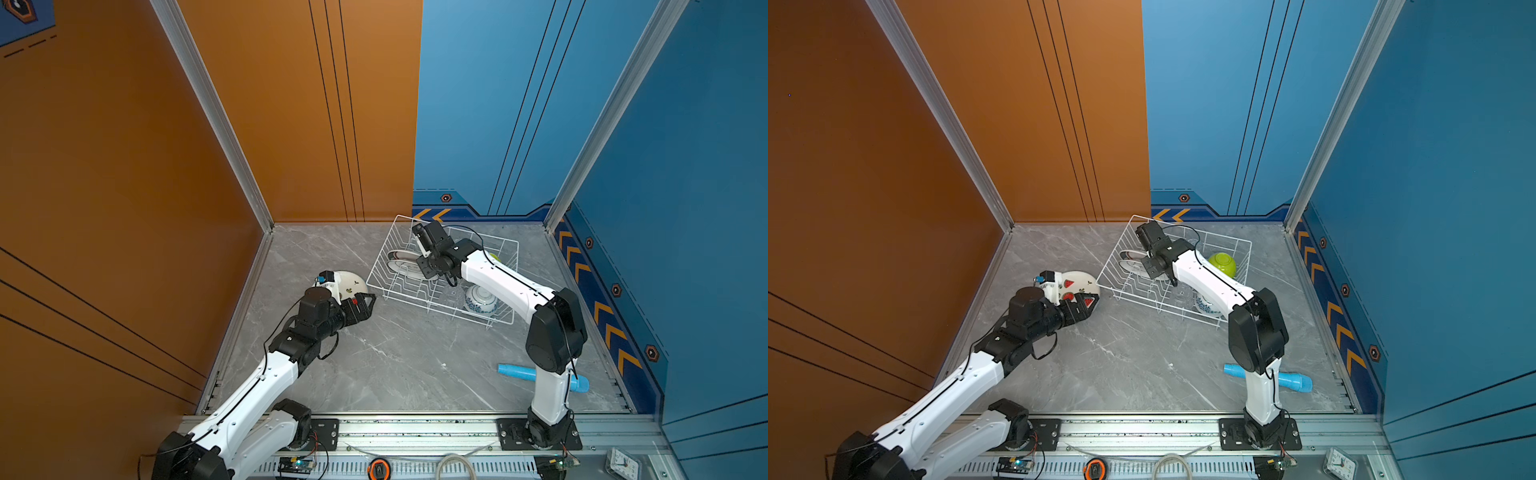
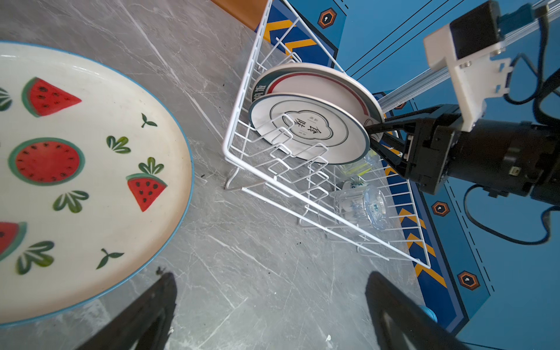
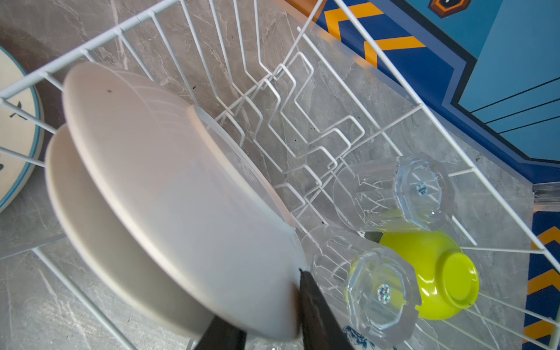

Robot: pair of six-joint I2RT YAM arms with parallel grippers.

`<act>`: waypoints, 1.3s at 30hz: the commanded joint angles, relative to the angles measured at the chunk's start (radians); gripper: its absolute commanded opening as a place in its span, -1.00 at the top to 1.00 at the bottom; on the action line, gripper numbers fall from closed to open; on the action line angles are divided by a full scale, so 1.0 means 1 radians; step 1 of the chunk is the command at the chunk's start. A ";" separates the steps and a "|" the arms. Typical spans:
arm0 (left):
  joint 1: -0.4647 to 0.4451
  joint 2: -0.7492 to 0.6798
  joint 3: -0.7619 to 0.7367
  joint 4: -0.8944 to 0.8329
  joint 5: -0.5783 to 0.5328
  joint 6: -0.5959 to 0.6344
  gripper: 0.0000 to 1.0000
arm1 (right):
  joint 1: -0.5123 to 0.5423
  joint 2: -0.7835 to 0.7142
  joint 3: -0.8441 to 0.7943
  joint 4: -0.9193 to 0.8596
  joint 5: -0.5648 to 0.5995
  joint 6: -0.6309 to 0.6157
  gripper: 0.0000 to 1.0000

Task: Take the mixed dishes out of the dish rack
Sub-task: 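Grasp the green-rimmed plate rim with the right gripper and lift it upright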

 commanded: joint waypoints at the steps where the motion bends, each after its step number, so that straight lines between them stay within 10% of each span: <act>1: -0.009 -0.009 -0.015 0.003 -0.021 -0.003 -0.96 | 0.011 0.035 0.033 -0.005 0.006 -0.025 0.41; 15: -0.009 0.026 -0.009 0.022 -0.020 -0.020 -0.96 | -0.006 0.039 0.053 -0.004 -0.070 -0.043 1.00; 39: -0.019 0.070 0.005 0.061 -0.008 -0.046 -0.96 | 0.022 -0.129 0.061 -0.003 0.047 -0.069 1.00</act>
